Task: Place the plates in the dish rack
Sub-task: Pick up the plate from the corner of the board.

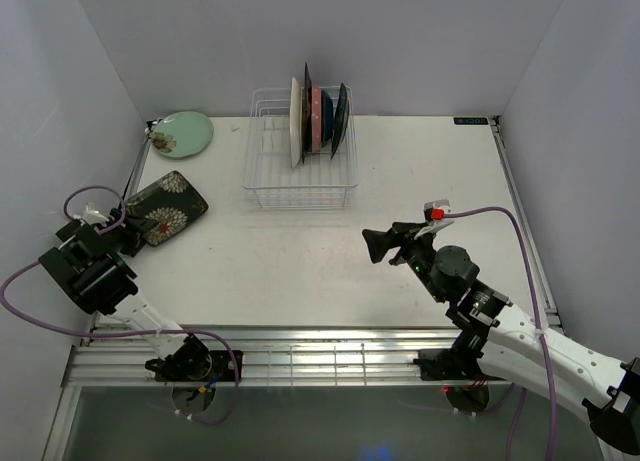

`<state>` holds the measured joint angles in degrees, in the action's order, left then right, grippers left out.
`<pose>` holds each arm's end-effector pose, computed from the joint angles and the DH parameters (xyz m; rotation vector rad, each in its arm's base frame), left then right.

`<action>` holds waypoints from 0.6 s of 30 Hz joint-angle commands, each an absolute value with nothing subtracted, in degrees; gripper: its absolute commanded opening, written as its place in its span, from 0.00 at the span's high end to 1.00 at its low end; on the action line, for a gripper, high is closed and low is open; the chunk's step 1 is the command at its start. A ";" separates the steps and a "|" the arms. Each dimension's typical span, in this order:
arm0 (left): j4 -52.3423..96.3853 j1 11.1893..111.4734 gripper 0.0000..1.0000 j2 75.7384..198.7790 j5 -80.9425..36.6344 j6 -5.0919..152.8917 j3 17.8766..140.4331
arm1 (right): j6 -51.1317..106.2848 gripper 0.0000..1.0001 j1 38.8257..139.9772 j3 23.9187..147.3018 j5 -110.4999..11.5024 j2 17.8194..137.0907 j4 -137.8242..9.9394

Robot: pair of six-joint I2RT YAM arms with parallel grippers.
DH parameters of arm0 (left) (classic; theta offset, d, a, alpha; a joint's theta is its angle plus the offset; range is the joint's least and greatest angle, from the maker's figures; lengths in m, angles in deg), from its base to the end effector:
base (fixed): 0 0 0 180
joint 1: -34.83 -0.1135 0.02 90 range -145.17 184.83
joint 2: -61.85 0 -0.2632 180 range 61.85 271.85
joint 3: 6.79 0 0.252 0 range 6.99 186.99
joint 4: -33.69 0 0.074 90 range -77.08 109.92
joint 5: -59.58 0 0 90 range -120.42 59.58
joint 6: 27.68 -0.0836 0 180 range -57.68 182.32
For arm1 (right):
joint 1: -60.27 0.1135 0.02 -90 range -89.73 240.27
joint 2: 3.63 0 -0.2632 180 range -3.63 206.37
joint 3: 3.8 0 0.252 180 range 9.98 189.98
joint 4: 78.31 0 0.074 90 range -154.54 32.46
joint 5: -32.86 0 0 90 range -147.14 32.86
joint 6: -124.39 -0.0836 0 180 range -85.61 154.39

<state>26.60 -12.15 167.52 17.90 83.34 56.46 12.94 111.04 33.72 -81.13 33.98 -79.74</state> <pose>0.2921 0.2215 0.0984 -0.9165 2.0014 -0.7694 0.1616 0.1441 0.2772 -0.0662 1.5872 0.6700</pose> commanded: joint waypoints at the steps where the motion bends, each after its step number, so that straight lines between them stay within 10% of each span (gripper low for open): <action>1: 25.90 -11.31 0.37 168.11 18.10 83.06 56.11 | 12.95 0.10 111.25 33.53 -81.40 33.82 -83.00; 10: 25.54 -10.96 0.64 168.29 18.63 82.27 56.47 | 13.03 0.10 111.25 33.36 -81.49 33.46 -83.08; 14: 25.46 -10.87 0.97 168.20 19.24 82.10 56.56 | 13.03 0.10 111.25 33.44 -81.31 33.55 -83.08; 18: 25.02 -10.78 1.00 168.11 20.03 81.31 56.56 | 13.03 0.10 111.25 33.44 -81.13 33.46 -83.08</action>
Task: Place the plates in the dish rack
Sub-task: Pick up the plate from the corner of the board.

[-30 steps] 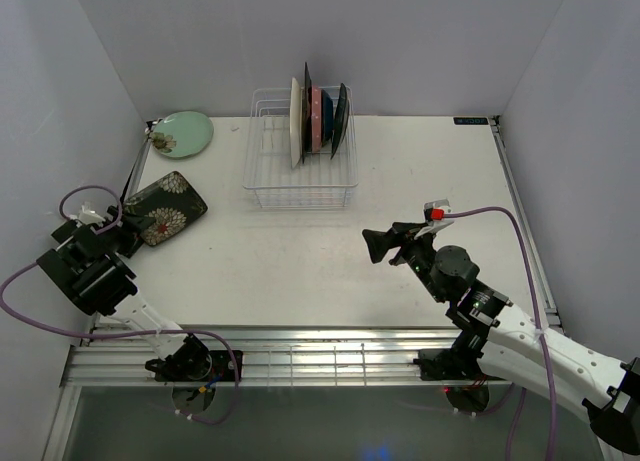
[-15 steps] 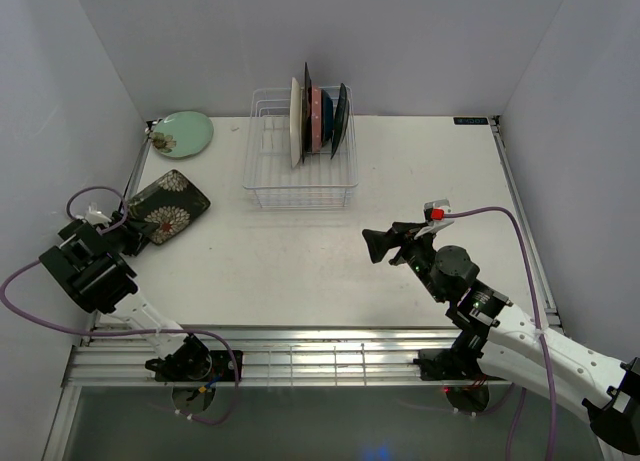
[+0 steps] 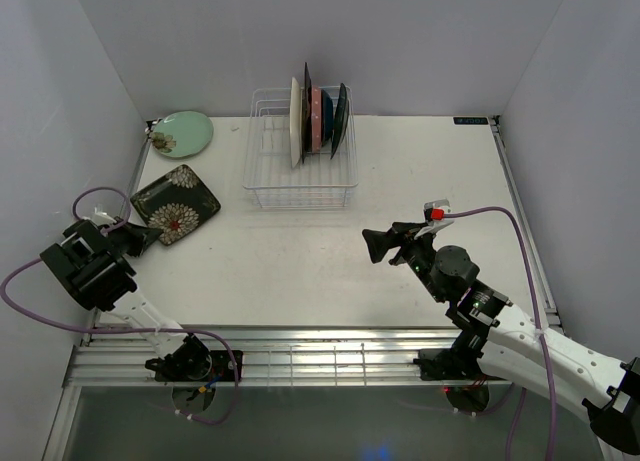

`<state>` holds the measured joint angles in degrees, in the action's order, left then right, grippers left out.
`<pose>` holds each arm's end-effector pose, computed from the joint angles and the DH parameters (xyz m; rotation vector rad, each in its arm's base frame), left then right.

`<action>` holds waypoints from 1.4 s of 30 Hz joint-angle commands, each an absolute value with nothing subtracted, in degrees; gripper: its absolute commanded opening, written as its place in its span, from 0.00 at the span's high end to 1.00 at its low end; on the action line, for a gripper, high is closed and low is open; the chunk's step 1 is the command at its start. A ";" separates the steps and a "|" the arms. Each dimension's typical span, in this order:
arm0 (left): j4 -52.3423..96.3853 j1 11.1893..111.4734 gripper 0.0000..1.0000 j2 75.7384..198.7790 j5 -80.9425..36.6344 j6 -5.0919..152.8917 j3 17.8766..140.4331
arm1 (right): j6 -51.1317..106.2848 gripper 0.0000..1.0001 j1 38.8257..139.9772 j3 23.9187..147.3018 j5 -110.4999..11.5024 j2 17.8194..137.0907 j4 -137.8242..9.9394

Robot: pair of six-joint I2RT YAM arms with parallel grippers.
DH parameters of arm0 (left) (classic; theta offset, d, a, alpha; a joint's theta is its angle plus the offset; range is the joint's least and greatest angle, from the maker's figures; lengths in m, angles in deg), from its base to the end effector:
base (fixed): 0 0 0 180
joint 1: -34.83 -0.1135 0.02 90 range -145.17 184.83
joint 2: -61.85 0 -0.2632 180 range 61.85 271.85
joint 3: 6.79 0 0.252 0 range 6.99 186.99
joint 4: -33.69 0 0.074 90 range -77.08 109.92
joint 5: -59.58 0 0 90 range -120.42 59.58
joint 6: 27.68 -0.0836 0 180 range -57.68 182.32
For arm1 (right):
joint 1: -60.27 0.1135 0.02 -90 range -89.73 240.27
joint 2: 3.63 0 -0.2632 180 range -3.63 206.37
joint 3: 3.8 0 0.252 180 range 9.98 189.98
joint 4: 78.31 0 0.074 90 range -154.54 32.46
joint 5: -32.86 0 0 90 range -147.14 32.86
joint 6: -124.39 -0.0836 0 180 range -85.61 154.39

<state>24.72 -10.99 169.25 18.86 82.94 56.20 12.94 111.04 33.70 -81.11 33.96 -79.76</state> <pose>0.2931 0.2107 0.0851 -0.9340 2.0411 -0.8332 0.1615 0.1441 0.2772 -0.0664 1.5869 0.6705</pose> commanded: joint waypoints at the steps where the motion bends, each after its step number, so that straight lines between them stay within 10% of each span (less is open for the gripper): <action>1: 25.10 -10.87 1.00 167.85 19.77 81.22 56.47 | 13.03 0.10 111.25 33.44 -81.05 33.46 -83.00; 18: 20.45 -11.13 1.00 154.58 31.27 77.88 55.15 | 12.77 0.10 111.25 34.06 -79.20 34.26 -82.91; 42: -22.88 -11.49 1.00 149.66 55.45 45.36 75.63 | 10.14 0.09 111.25 39.94 -60.05 51.90 -94.24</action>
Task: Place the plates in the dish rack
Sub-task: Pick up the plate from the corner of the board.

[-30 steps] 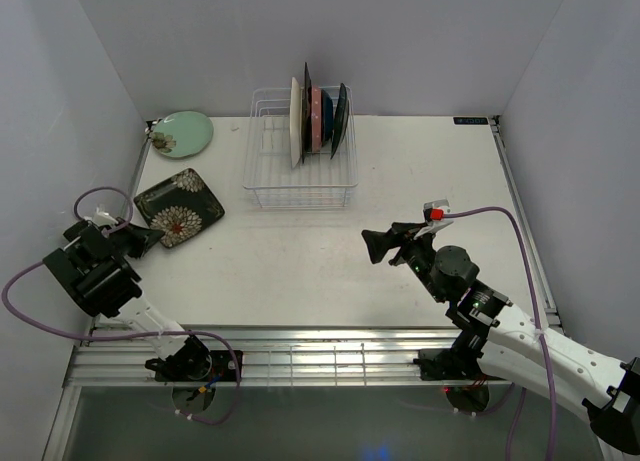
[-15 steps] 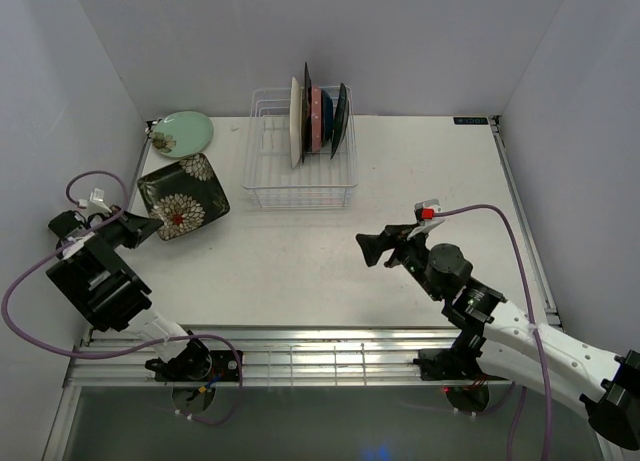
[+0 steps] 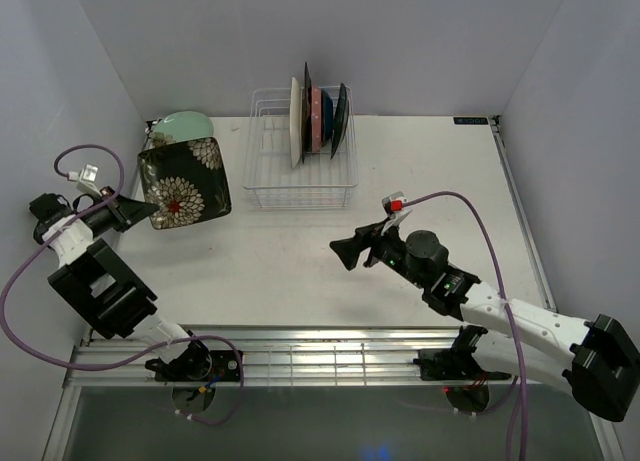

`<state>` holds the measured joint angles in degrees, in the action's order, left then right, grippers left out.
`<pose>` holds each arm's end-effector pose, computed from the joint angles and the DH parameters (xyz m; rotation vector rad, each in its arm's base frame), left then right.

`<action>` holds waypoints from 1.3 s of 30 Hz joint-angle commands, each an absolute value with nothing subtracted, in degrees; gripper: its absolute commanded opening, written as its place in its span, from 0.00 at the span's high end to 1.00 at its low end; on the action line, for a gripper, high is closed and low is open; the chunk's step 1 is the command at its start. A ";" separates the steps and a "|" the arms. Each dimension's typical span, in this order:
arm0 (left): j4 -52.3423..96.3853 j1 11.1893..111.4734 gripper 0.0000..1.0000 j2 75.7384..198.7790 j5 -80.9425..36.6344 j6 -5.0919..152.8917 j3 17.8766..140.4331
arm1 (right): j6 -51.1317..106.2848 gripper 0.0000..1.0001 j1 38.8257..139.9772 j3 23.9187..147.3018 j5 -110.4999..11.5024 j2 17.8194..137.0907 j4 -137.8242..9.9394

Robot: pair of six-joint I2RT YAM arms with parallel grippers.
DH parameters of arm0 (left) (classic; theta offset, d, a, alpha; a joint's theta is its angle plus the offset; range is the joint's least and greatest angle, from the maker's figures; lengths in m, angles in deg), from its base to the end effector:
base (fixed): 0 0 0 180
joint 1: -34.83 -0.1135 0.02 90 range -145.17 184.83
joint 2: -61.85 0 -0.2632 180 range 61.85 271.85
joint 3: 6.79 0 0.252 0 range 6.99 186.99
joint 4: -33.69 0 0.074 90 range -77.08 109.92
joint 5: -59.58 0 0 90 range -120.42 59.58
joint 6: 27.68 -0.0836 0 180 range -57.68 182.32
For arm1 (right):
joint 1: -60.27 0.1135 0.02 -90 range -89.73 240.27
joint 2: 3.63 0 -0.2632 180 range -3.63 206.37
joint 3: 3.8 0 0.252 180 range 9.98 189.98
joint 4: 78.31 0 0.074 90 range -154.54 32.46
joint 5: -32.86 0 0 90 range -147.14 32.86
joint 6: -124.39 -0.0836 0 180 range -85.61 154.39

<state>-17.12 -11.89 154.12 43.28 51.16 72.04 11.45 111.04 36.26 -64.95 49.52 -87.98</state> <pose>0.2763 0.1764 0.2301 -0.2757 1.9473 -1.0570 0.1759 0.1974 0.2577 -0.3026 1.6759 0.8674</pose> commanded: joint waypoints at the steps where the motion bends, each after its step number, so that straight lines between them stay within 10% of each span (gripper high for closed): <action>1: -24.45 -11.23 1.00 149.31 55.37 44.66 75.89 | 9.87 0.09 111.25 41.16 -59.43 52.88 -94.59; 35: -43.36 13.47 1.00 148.78 52.29 24.01 77.56 | 3.54 0.00 111.25 61.91 -51.78 84.52 -107.16; 39: -45.73 14.09 1.00 149.48 52.29 21.02 77.74 | 2.05 0.18 111.25 62.18 -50.37 85.85 -108.65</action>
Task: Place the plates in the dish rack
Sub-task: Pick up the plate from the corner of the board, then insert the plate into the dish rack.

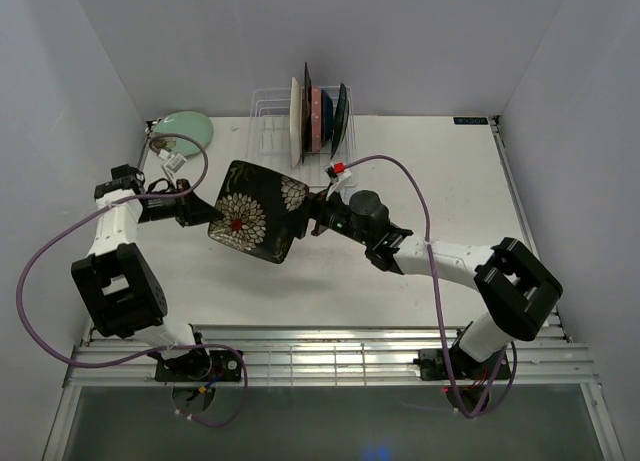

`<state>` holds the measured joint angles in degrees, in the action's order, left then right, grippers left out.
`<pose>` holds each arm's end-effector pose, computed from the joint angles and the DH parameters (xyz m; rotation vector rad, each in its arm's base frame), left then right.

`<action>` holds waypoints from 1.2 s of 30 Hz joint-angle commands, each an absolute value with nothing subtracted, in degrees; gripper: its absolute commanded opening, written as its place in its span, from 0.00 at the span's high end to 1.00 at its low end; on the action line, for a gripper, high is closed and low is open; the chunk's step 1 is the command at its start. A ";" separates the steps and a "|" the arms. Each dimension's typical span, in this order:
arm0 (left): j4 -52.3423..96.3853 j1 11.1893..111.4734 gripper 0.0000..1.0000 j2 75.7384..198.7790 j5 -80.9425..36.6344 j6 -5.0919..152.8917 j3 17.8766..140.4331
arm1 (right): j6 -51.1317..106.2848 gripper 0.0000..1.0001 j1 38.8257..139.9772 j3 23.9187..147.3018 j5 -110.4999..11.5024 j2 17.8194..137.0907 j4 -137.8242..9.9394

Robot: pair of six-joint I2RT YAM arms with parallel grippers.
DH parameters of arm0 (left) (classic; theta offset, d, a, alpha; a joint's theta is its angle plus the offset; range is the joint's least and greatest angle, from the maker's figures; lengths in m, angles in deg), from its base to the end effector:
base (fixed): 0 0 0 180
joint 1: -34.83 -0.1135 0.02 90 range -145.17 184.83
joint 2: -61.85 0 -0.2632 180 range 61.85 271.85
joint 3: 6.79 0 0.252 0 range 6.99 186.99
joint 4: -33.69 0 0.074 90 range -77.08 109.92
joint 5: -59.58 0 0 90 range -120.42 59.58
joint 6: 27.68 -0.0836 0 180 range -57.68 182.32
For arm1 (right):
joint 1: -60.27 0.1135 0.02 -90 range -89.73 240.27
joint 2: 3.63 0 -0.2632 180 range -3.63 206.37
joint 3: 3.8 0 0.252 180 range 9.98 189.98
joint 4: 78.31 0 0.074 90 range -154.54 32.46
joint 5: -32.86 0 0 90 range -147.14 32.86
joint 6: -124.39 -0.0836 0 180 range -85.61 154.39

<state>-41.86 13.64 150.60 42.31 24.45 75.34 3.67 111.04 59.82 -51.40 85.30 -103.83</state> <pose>0.2881 0.0261 0.2497 0.4077 2.0542 -1.2695 0.2465 0.3152 0.2695 -0.3791 1.6545 1.1749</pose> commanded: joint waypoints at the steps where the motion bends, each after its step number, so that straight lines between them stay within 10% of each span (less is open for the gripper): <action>1: -46.26 14.35 1.00 149.65 52.29 20.40 77.74 | 1.87 0.21 111.25 62.10 -50.20 86.11 -109.35; 14: -56.10 16.64 1.00 152.99 53.25 8.63 77.47 | -1.90 0.92 111.08 61.83 -46.86 87.96 -112.35; 20: -57.86 17.96 1.00 154.05 53.52 5.46 77.74 | -6.12 0.92 110.72 59.46 -44.84 87.52 -117.97; 26: -57.95 17.87 0.34 152.73 52.73 3.35 78.09 | -6.22 0.92 110.72 57.88 -46.68 84.62 -117.27; 36: -59.97 17.78 0.07 153.35 53.70 1.68 80.63 | -6.21 0.92 110.46 57.08 -48.26 80.93 -115.26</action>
